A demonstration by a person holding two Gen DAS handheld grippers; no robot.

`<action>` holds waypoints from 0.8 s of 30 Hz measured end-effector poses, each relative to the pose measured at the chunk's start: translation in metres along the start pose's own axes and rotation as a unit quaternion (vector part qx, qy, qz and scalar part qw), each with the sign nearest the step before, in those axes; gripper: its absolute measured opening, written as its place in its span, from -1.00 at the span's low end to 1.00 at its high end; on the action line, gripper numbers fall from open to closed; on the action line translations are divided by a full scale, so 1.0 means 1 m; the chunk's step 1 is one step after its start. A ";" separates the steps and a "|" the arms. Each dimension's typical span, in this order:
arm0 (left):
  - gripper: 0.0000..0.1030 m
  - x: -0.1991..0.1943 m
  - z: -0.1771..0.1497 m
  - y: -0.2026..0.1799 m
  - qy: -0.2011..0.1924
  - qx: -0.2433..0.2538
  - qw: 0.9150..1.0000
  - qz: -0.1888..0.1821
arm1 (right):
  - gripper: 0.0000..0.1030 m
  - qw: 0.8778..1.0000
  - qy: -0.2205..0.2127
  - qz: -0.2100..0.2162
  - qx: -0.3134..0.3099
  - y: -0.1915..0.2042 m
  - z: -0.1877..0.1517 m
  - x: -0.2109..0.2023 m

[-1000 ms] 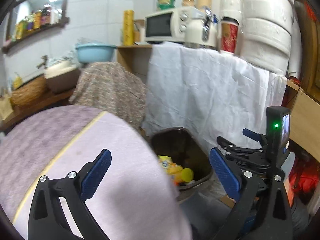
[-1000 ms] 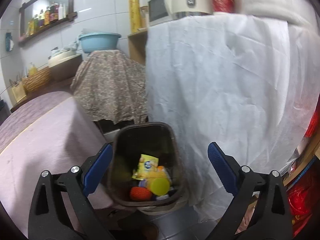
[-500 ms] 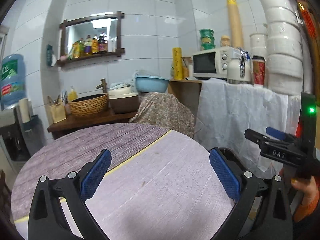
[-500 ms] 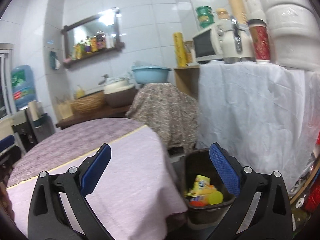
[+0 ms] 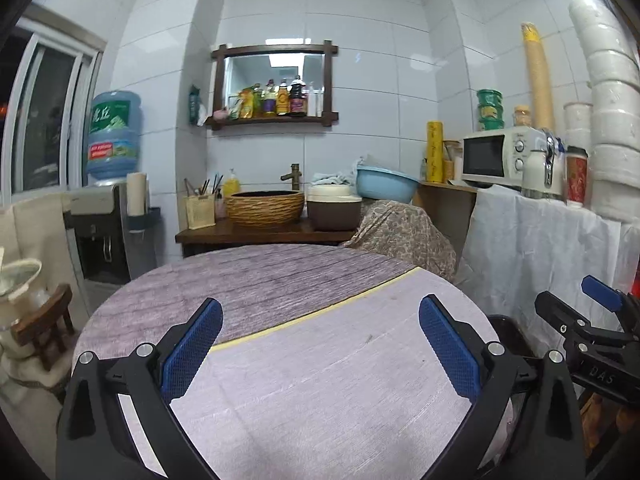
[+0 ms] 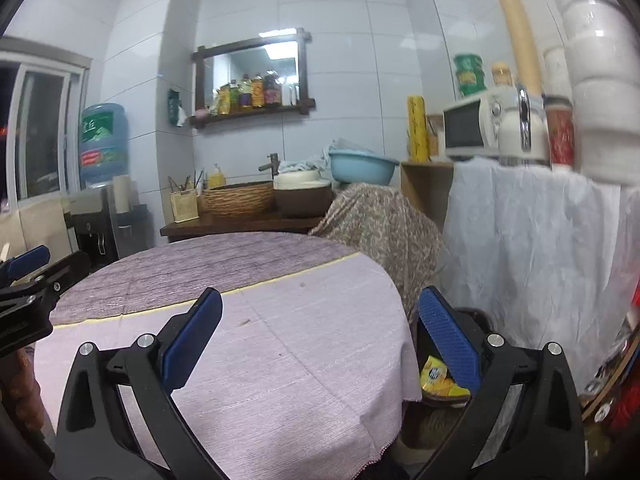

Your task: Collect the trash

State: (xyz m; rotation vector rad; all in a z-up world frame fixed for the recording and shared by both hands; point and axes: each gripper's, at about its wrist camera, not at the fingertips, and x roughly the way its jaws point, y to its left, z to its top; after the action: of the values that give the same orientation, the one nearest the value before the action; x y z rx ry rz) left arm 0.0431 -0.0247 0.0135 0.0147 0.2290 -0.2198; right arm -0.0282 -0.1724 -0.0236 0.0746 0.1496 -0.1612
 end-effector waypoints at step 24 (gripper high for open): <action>0.89 -0.006 -0.003 0.018 0.006 -0.028 1.000 0.007 | 0.89 1.000 -0.018 -0.001 0.005 -0.002 0.003 -0.008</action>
State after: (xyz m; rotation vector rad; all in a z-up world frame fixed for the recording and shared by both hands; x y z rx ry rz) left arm 0.0401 -0.0059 0.0113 -0.0379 0.2463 -0.1996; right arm -0.0355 -0.1735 -0.0195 0.0816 0.1122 -0.1652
